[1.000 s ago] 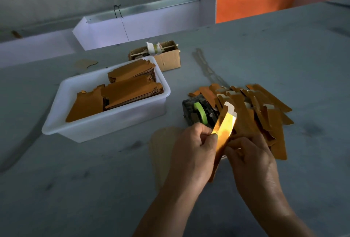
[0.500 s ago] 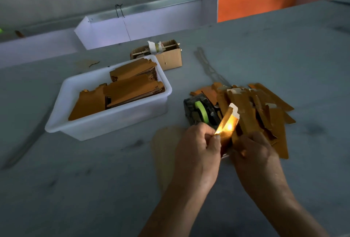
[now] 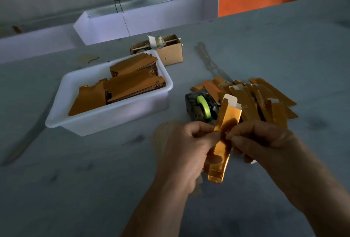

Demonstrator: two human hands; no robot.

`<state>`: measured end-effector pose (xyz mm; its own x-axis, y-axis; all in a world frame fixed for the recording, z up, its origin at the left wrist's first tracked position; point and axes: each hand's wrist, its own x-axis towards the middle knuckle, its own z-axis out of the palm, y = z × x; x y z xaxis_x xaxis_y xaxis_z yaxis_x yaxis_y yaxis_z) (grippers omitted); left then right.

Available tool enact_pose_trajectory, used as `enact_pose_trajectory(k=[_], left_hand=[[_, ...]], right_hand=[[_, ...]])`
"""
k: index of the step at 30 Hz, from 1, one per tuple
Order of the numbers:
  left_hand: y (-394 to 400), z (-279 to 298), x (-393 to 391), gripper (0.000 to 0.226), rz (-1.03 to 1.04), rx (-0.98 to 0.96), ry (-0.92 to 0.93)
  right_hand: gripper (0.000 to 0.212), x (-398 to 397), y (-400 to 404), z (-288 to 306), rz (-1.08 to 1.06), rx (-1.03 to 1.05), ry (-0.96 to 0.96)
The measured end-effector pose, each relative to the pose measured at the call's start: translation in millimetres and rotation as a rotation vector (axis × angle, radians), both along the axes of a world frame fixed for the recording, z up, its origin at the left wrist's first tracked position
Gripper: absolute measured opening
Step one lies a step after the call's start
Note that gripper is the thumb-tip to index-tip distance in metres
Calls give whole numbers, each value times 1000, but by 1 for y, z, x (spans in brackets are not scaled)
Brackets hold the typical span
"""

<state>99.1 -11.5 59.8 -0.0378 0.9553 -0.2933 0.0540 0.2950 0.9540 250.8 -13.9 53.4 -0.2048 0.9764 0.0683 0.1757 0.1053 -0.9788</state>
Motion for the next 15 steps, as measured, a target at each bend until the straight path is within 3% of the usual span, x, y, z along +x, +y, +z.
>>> enact_pose_trajectory(k=[4, 9, 15], left_hand=[[-4, 2, 1, 8, -12, -33, -73], [-5, 2, -5, 3, -24, -36, -114], [-3, 3, -15, 9, -96, -93, -223]], right_hand=[[14, -4, 2, -2, 6, 93, -153], [51, -9, 4, -3, -35, 117, -256], [38, -14, 6, 0, -91, 80, -260]])
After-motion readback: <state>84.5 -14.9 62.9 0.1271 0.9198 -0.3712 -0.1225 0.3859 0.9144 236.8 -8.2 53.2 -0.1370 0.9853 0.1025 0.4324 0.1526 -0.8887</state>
